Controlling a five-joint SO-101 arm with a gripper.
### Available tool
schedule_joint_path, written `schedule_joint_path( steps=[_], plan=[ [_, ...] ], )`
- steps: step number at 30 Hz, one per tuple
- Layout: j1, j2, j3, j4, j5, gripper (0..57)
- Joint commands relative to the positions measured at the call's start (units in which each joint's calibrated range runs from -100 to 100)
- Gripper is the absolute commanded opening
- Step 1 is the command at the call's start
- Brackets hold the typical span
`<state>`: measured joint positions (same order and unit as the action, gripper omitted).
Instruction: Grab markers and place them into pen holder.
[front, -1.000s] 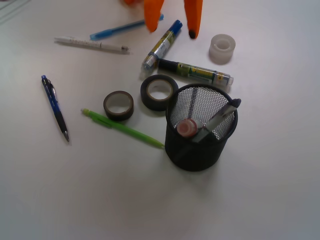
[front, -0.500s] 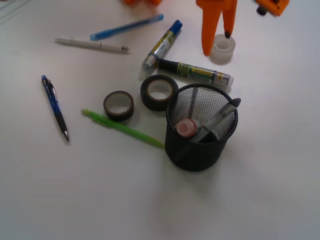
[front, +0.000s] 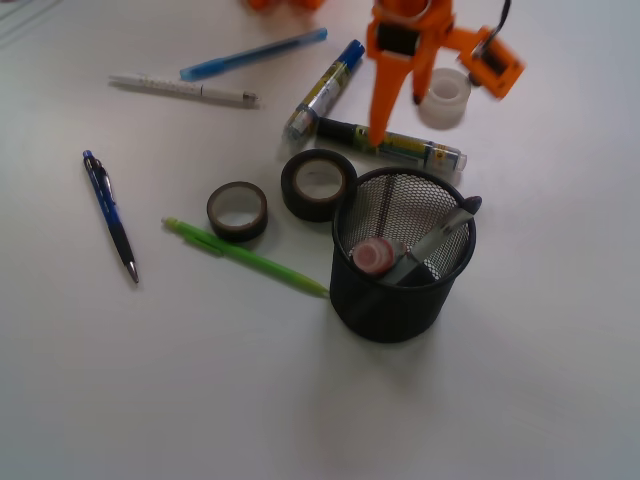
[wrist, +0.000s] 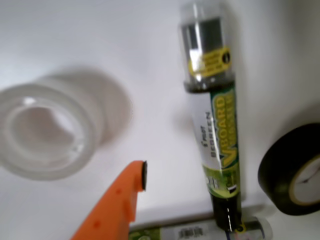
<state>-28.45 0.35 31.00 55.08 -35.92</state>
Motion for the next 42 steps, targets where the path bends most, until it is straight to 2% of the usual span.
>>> schedule_joint_path(
  steps=[1,8,17,19,22,29,42],
  plan=[
    [0.38,5.47,-6.45,1.35,1.71,39.0],
    [0.75,17.37,-17.95,6.87,2.05,38.7],
    [0.30,25.62,-20.04,6.78,1.71,25.7],
    [0.30,26.55,-20.04,6.69,1.71,18.3],
    [0.30,26.72,-20.13,6.69,1.90,0.9],
    [0.15,26.13,-24.20,7.74,2.69,0.3],
    [-1.05,9.72,-56.99,24.98,0.24,0.4]
  ],
)
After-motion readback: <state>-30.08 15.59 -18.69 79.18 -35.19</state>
